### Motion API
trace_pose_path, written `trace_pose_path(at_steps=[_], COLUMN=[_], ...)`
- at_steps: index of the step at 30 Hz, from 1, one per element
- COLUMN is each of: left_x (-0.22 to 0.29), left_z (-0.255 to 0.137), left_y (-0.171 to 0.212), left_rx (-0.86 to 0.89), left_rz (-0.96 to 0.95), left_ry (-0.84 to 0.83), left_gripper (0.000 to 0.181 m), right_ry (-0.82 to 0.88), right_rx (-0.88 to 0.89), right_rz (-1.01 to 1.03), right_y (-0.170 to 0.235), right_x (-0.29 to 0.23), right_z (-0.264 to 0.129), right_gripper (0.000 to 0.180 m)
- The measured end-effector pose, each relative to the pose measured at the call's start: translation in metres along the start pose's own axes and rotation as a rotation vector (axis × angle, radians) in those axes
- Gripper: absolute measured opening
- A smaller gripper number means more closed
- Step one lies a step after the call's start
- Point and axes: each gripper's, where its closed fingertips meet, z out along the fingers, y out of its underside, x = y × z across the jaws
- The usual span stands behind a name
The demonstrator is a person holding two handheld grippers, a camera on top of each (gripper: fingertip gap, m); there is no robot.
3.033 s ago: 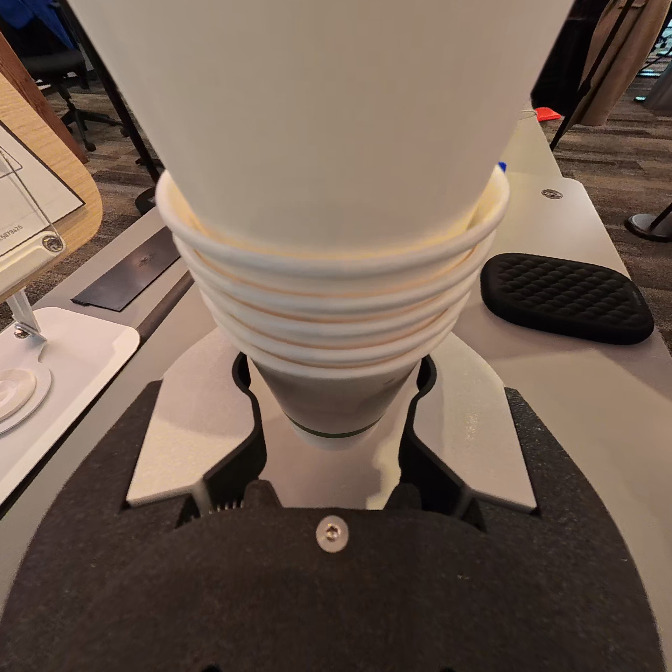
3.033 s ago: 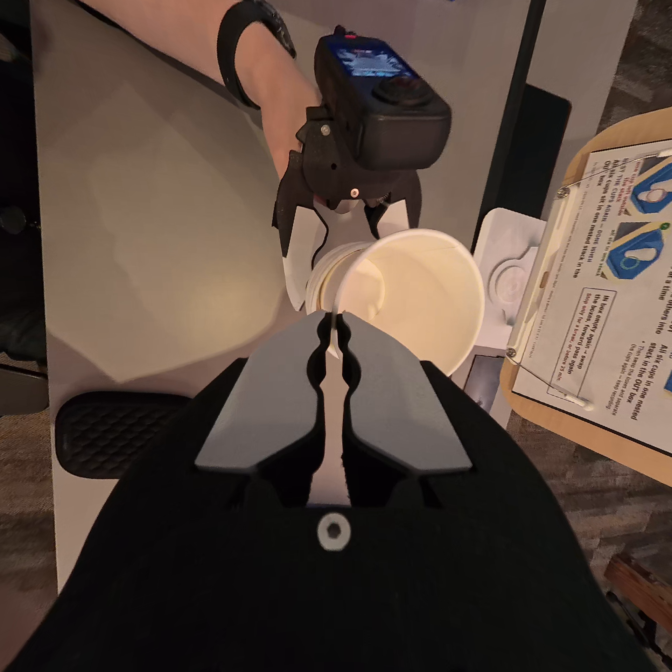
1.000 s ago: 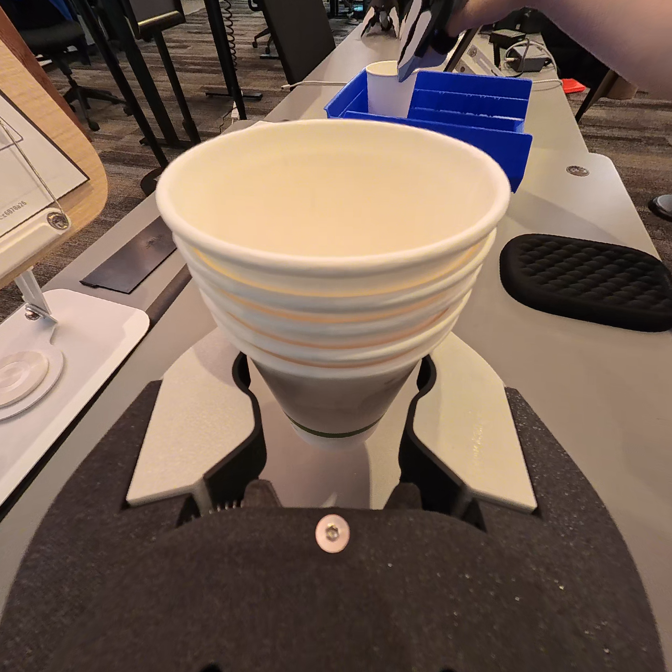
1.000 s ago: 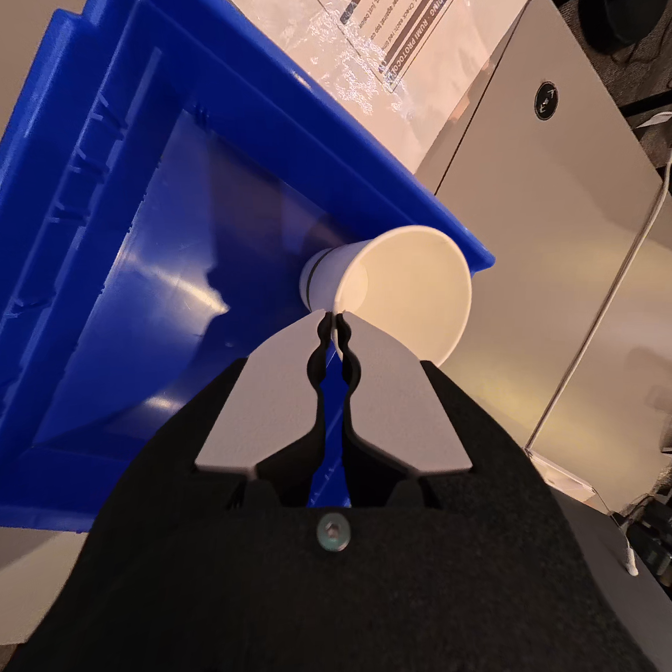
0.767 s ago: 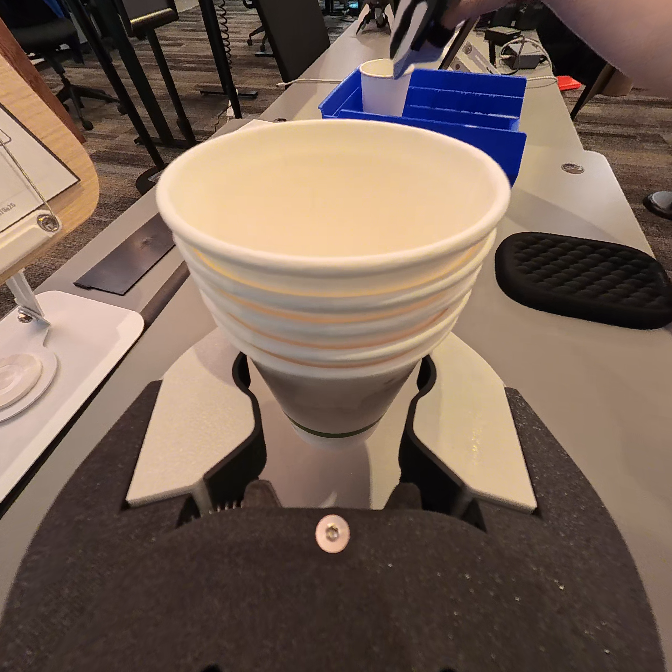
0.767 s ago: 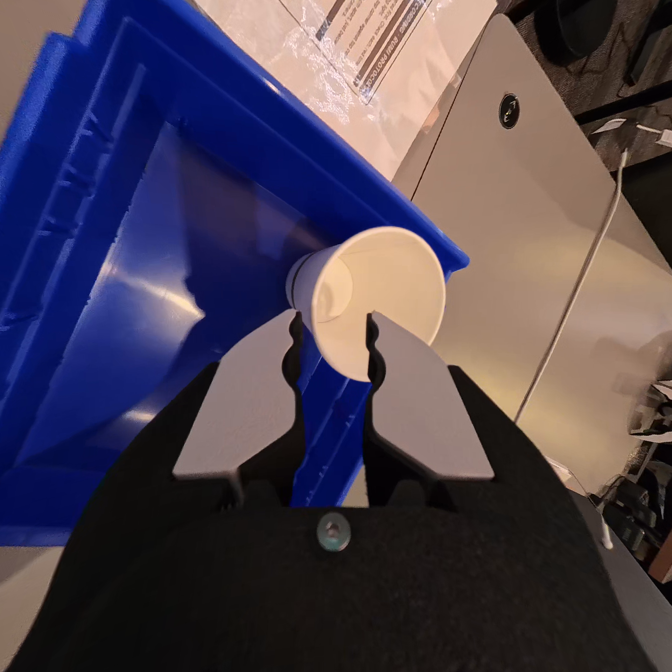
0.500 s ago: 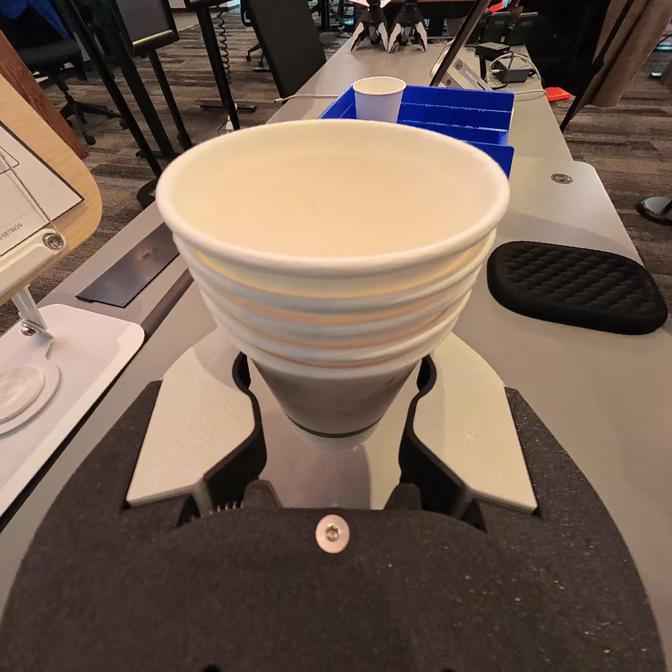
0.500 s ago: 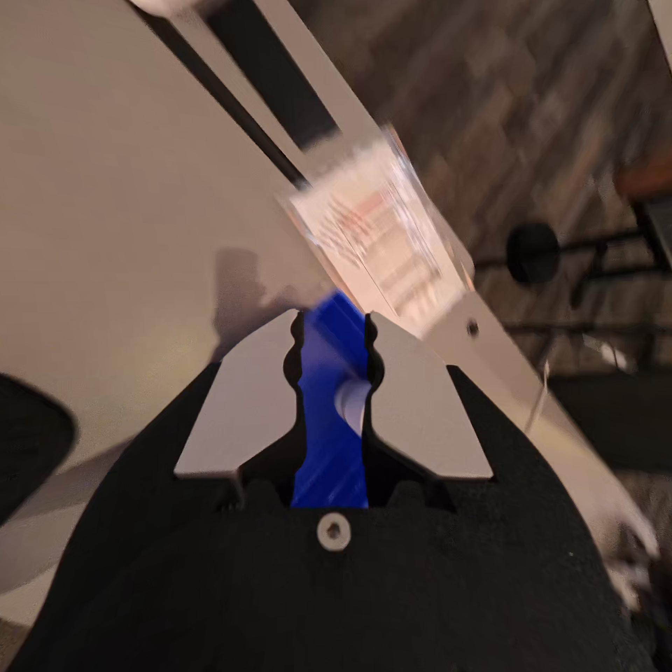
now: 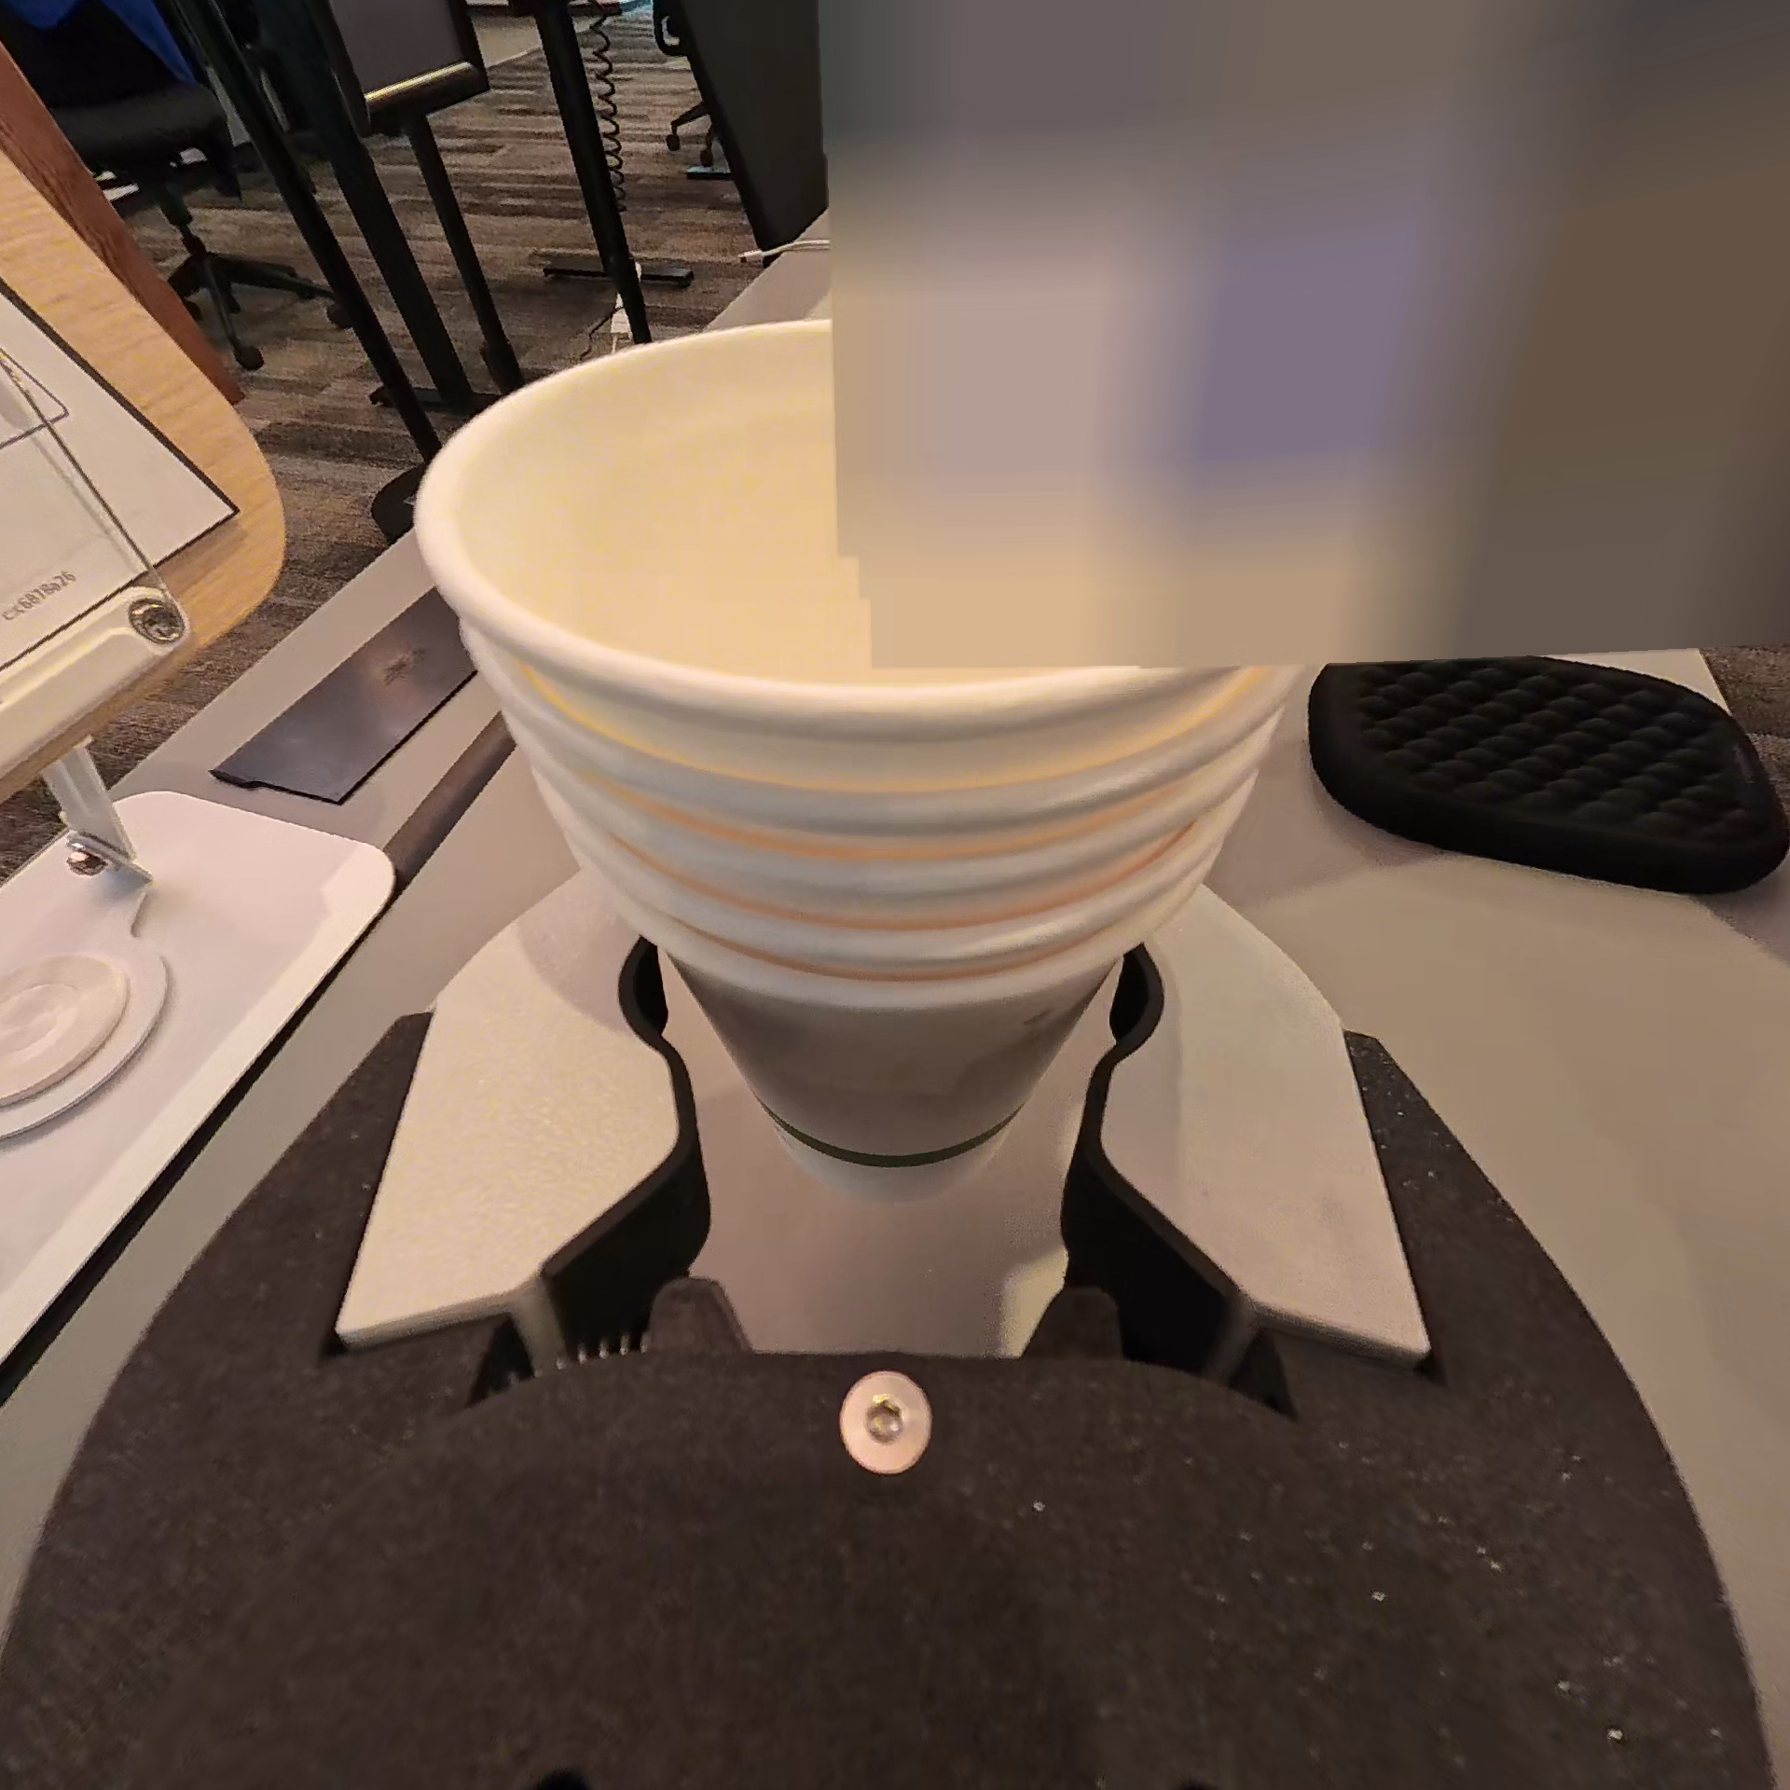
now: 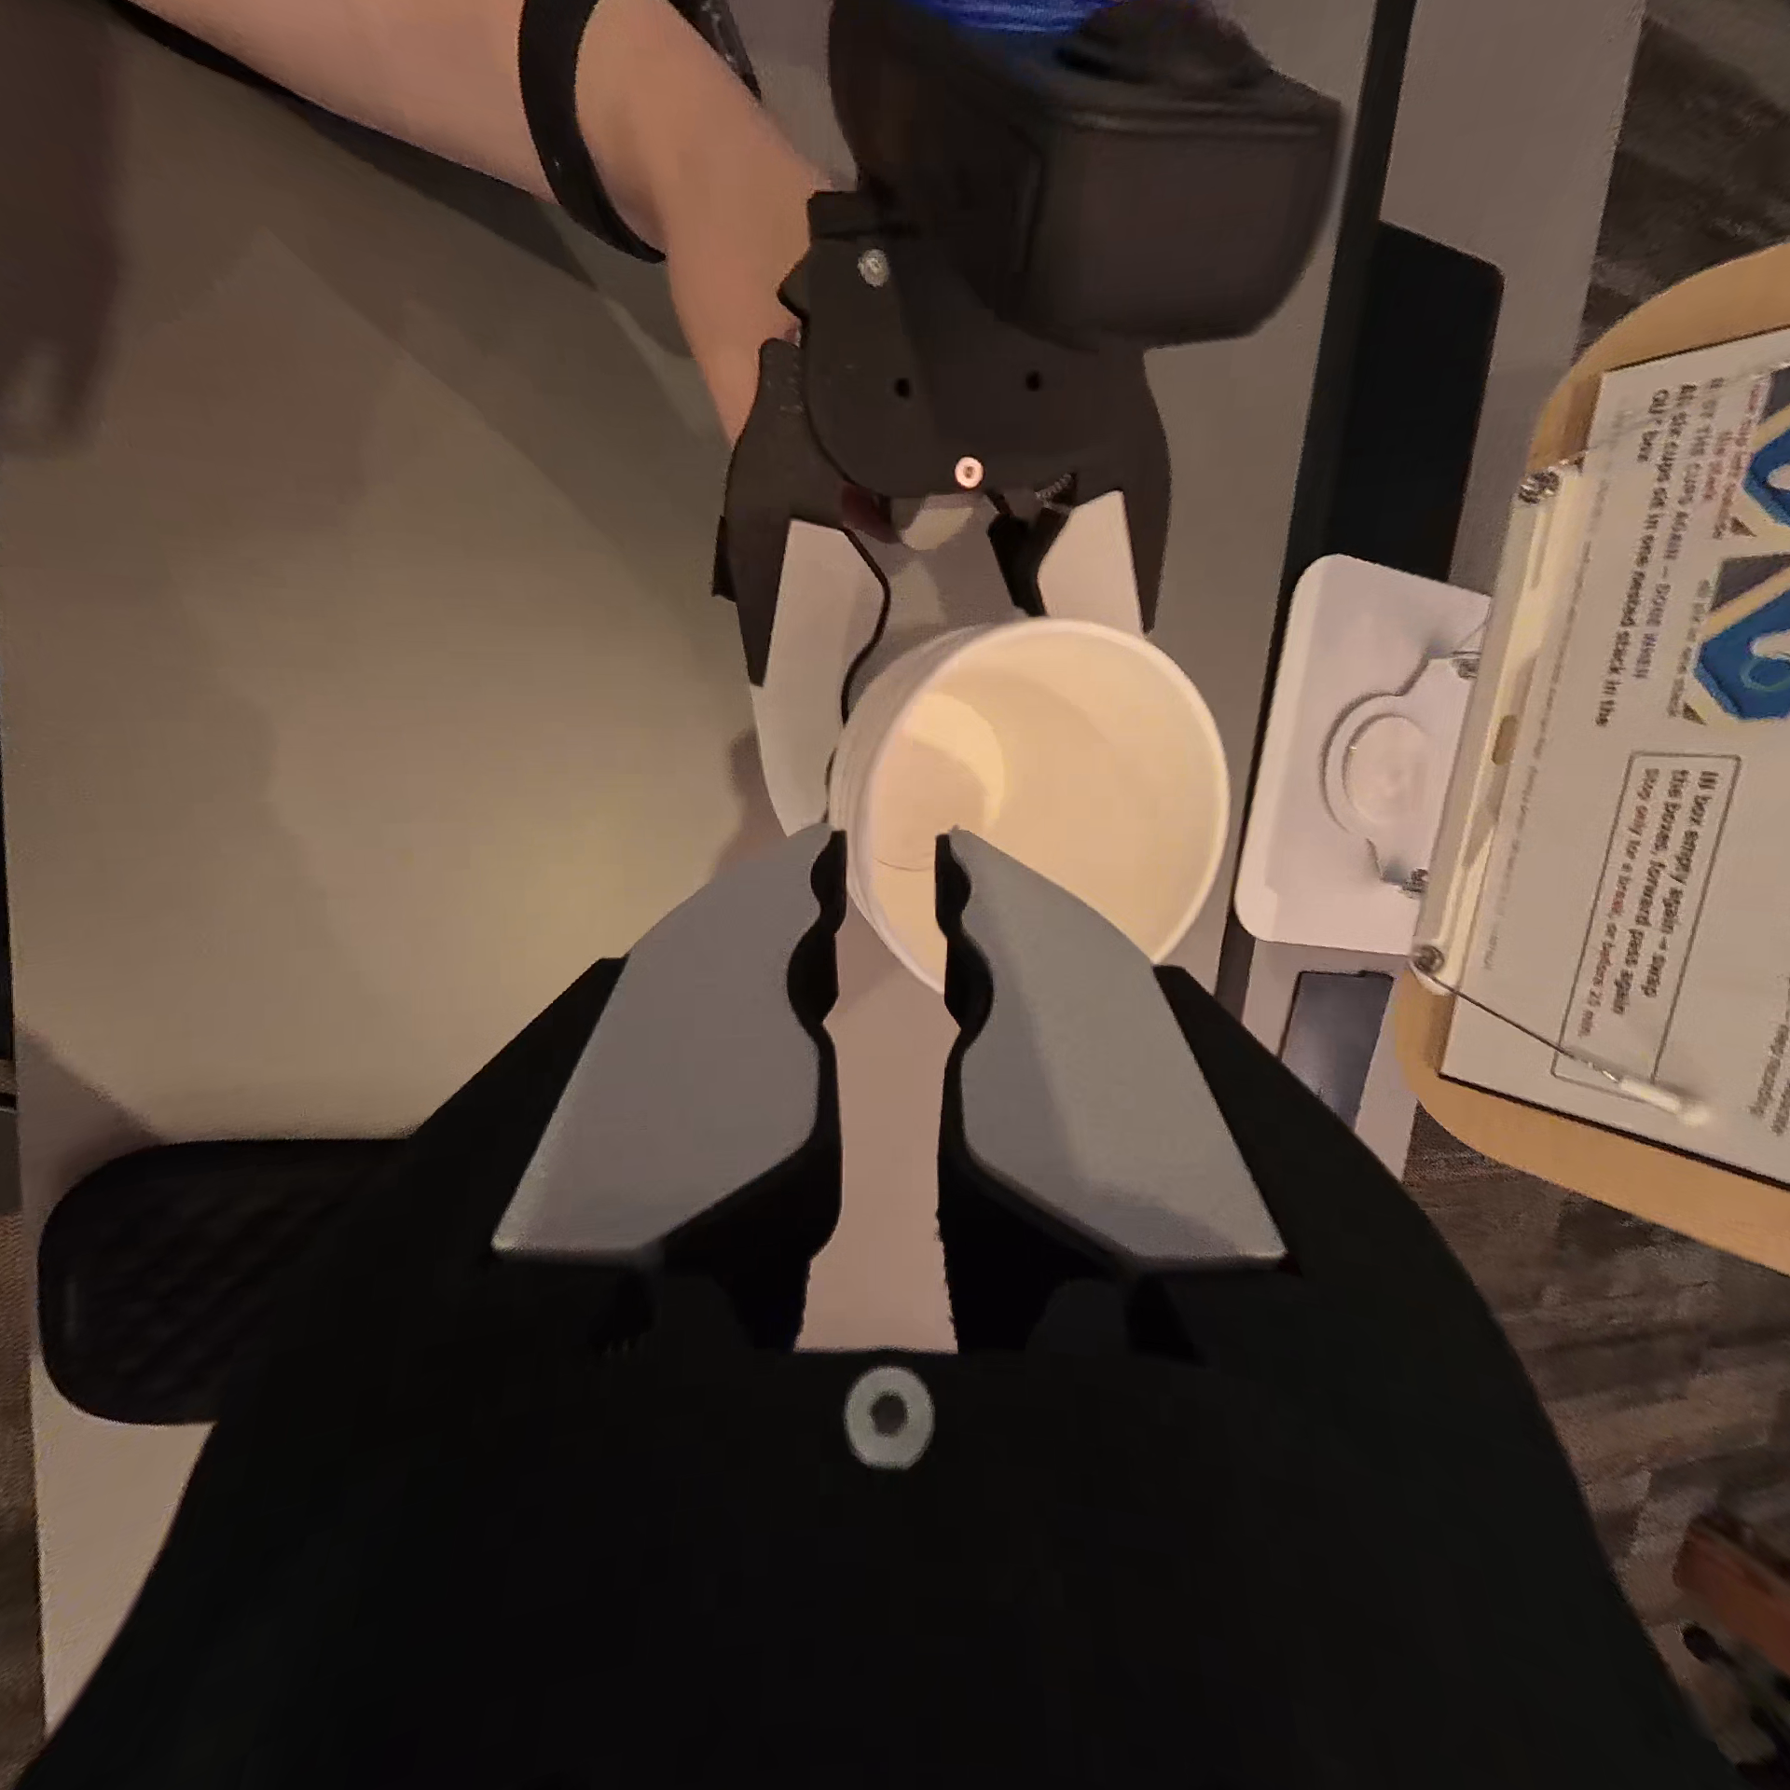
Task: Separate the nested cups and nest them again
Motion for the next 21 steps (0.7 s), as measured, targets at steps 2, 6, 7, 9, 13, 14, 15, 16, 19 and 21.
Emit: trace_pose_path(at_steps=[2,6,7,9,13,14,15,16,19,21], left_x=[-0.002,-0.002,-0.002,-0.002,-0.001,-0.001,-0.001,-0.001,0.000,0.001], left_z=[-0.001,-0.004,-0.004,-0.004,-0.002,-0.002,-0.002,-0.002,-0.002,-0.002], left_y=[-0.001,-0.003,-0.003,-0.004,-0.002,-0.002,-0.002,-0.002,-0.002,-0.003], left_rx=[0.005,0.014,0.013,0.014,0.007,0.008,0.008,0.008,0.008,0.011], left_rz=[-0.003,-0.001,0.000,0.000,-0.001,-0.003,-0.003,-0.002,0.000,-0.004], left_ry=[-0.003,-0.003,-0.006,-0.006,-0.004,-0.001,0.000,0.002,0.003,0.007], left_gripper=[0.091,0.091,0.091,0.091,0.091,0.091,0.091,0.091,0.091,0.091], right_ry=[-0.022,-0.023,-0.027,-0.041,-0.054,-0.070,-0.071,-0.073,-0.082,-0.078], right_rx=[-0.023,-0.056,-0.050,-0.049,-0.071,-0.068,-0.064,-0.064,-0.061,-0.064], right_rz=[0.009,0.017,0.014,0.016,0.022,0.022,0.022,0.025,0.028,0.020], right_y=[-0.001,0.002,0.001,0.002,0.007,0.007,0.007,0.007,0.006,0.006], right_x=[-0.002,0.001,0.001,-0.001,-0.002,-0.004,-0.004,-0.004,-0.005,-0.005], right_z=[0.007,0.015,0.016,0.015,0.017,0.017,0.017,0.016,0.016,0.015], right_gripper=[0.017,0.014,0.012,0.008,0.008,0.003,0.003,0.003,0.003,0.003])
